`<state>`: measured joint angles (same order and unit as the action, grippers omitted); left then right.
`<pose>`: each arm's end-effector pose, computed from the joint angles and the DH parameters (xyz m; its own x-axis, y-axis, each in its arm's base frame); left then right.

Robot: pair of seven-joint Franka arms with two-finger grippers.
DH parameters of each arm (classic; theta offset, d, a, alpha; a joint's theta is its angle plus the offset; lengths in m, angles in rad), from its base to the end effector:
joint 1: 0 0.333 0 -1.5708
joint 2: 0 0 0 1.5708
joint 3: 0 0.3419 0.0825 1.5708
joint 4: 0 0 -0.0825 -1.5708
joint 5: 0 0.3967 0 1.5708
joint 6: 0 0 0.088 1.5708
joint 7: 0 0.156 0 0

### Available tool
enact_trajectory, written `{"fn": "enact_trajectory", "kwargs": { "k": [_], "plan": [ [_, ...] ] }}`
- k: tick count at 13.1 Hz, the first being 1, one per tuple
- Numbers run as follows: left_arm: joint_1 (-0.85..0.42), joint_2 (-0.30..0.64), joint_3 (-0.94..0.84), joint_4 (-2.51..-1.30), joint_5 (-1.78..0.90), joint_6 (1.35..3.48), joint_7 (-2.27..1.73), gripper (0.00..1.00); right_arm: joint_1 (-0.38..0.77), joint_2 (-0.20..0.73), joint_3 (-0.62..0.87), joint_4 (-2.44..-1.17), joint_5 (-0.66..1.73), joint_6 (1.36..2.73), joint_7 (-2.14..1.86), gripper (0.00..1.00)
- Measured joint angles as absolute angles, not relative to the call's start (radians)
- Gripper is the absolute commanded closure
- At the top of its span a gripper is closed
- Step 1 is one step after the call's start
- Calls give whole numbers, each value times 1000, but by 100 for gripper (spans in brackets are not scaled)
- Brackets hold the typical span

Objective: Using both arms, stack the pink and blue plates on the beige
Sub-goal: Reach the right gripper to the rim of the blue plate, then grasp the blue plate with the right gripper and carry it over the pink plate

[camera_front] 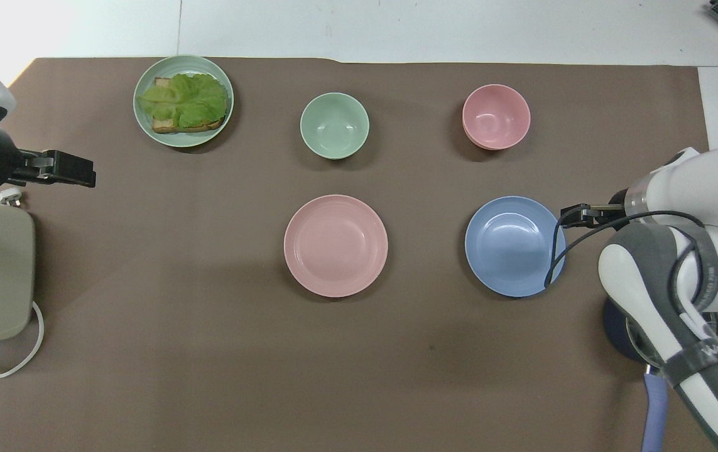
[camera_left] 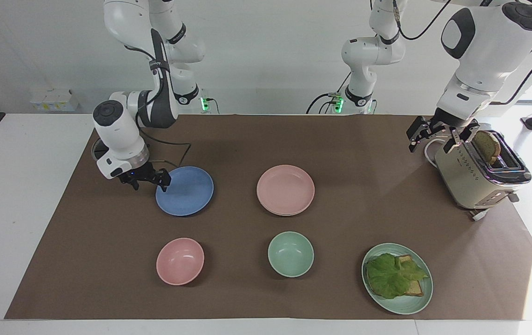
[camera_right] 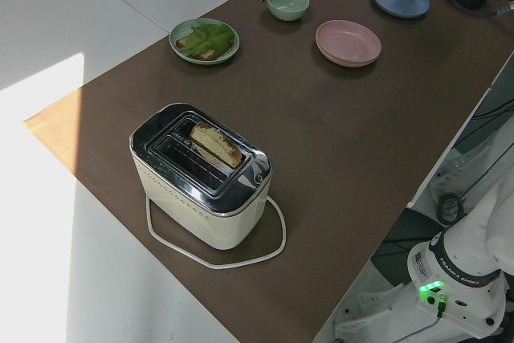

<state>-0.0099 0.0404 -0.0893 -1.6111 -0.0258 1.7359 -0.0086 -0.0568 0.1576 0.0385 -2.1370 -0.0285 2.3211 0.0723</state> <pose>0.5959 -0.0620 0.5737 0.9928 -0.0855 0.0841 -0.0883 -0.9956 0.0300 0.5790 -0.0122 0.3033 0.9970 -0.0717 0.0276 -0.0721 -0.9973 0.0134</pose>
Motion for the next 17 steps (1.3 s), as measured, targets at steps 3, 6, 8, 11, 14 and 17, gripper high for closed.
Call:
{"fn": "enact_trajectory", "kwargs": {
  "k": [3,6,8,11,14,17],
  "plan": [
    [-10,40,-89,-1611,-26,1736,-9,0,-57,169,38,-2208,-28,2420,72,10],
    [-10,40,-89,-1611,-26,1736,-8,0,-58,175,38,-2223,-27,2441,72,49],
    [-10,40,-89,-1611,-26,1736,-8,0,-59,175,38,-2223,-26,2441,71,65],
    [-10,40,-89,-1611,-26,1736,-8,0,-59,175,38,-2221,23,2441,71,93],
    [-10,40,-89,-1611,-26,1736,-8,0,-59,170,39,-2213,47,2440,61,100],
    [-10,40,-89,-1611,-26,1736,-8,0,-59,163,43,-2194,113,2411,15,100]
  ]
}}
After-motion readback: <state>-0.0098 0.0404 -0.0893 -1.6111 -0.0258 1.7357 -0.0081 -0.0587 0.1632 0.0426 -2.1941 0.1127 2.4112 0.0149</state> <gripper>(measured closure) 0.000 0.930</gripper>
